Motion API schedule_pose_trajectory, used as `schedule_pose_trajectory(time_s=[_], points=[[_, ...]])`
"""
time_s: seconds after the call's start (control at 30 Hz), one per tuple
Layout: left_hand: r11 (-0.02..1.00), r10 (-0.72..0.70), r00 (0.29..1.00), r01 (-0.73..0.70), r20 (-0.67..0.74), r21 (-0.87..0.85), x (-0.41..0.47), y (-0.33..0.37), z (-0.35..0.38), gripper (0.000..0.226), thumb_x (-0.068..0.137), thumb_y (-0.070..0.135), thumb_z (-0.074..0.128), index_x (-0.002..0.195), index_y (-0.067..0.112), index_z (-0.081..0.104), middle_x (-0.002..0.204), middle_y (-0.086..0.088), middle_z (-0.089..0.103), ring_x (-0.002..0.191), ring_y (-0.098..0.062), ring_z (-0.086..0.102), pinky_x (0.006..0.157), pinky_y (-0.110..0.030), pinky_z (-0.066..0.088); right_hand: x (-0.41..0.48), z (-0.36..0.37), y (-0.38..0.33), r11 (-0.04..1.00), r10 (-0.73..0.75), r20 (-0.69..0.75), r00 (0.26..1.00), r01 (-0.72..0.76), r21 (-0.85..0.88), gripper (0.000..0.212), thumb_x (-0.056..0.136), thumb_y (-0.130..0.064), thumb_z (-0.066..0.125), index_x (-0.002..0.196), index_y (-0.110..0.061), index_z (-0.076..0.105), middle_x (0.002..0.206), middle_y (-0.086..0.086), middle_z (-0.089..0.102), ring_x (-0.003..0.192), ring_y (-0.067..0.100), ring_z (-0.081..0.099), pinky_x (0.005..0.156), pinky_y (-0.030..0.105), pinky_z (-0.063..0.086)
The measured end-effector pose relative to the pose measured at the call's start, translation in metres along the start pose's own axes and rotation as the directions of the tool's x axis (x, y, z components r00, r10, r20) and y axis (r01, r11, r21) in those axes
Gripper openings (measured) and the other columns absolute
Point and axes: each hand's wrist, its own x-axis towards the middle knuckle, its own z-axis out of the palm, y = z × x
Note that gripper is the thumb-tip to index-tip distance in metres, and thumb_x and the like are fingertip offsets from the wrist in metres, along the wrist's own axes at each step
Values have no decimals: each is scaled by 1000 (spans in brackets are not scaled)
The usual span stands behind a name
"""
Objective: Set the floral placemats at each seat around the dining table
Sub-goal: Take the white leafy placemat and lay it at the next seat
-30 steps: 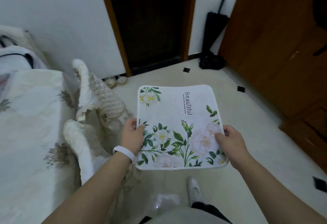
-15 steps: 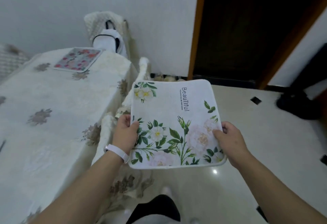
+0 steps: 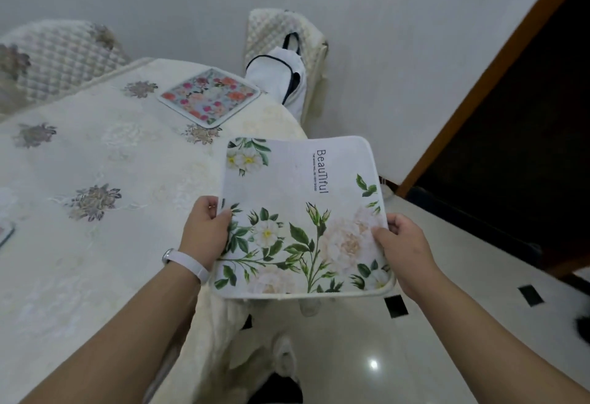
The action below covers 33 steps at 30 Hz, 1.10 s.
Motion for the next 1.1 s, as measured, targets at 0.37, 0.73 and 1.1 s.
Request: schedule_pose_trajectory(time_s=[0.37,0.73,1.1], points=[[990,-140,968,143,-210,-1,54,-6,-5,2,93,18,54,94,17,53,90,-9,67,79,-22,64,70,-39,52,128,64,-63,976,-53,245,968,103,-193,11,92,-13,59,90,-21,67,88,4,74,83,27,70,75,45,59],[953,-291,781,287,-553,-97,85,24,51,2,93,15,55,95,15,54,88,-2,67,82,-21,65,70,-36,51,263,99,-114,957,-83,590,803,230,-179,11,95,-12,57,91,-18,65,91,6,73,88,32,70,78,47,58],[875,-484,523,316,-702,-367,90,41,97,6,90,17,59,91,21,55,92,-9,71,83,-30,69,76,-51,57,350,150,-161,819,-115,832,542,526,-229,12,96,-15,52,86,-20,58,80,1,62,68,19,56,56,30,44]])
